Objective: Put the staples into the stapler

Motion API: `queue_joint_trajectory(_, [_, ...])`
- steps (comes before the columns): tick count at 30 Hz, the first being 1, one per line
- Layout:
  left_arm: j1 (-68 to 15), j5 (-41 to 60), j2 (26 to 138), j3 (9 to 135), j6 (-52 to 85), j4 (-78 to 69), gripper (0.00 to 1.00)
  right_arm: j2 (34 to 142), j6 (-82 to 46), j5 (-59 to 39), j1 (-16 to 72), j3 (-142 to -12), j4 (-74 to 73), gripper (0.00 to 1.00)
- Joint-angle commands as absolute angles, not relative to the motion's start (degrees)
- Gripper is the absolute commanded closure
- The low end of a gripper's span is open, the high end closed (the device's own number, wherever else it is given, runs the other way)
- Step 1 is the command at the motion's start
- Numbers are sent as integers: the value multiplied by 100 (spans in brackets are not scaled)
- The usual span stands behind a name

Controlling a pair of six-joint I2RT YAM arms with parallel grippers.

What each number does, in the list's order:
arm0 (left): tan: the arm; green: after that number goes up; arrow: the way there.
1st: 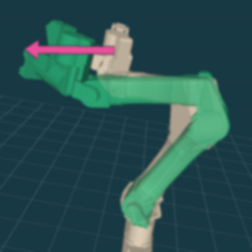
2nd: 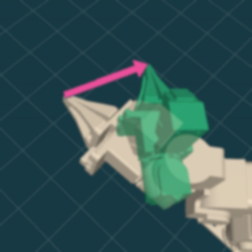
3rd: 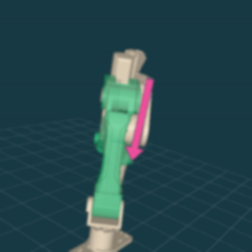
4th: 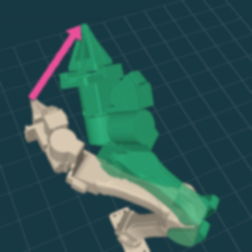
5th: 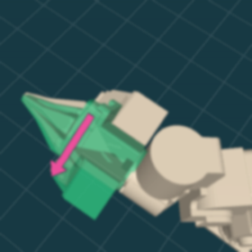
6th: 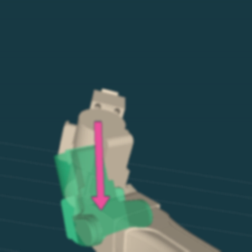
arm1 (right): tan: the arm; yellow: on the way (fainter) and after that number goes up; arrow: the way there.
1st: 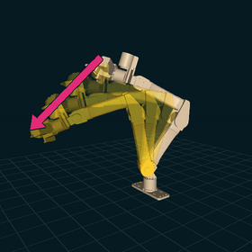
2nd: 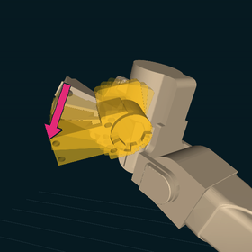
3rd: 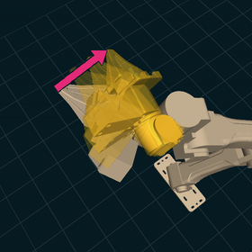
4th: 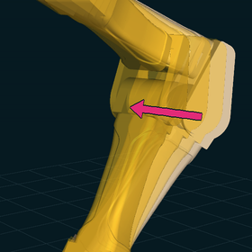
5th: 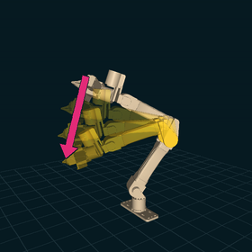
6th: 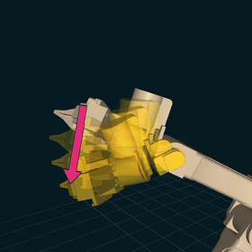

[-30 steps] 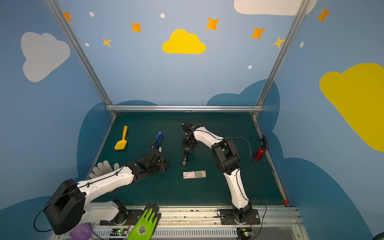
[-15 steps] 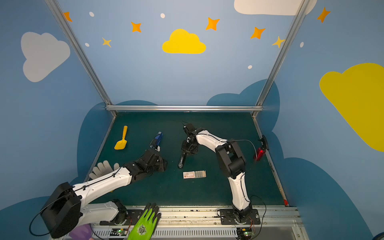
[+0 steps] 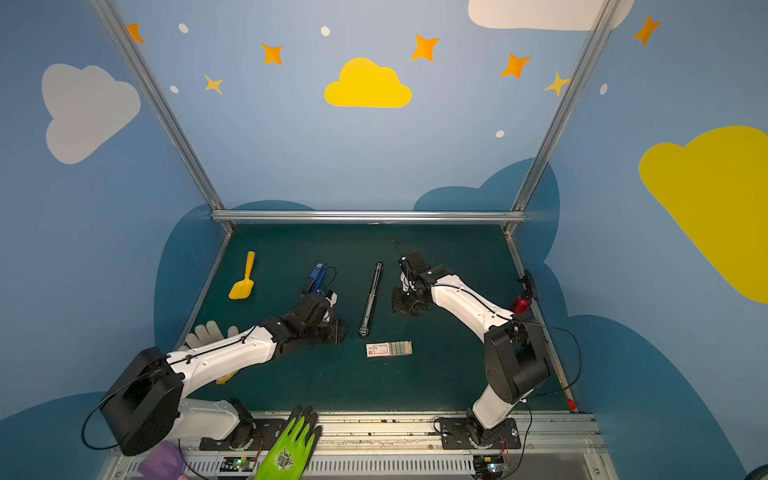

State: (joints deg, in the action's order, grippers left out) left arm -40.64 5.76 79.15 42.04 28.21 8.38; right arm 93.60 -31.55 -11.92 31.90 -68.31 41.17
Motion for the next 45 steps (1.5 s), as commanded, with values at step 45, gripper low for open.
queue_joint_trajectory(45, [-4451,-492,8721,5090,2628,1777,48,9667,-3163,-620,3820,-5688,4294,84])
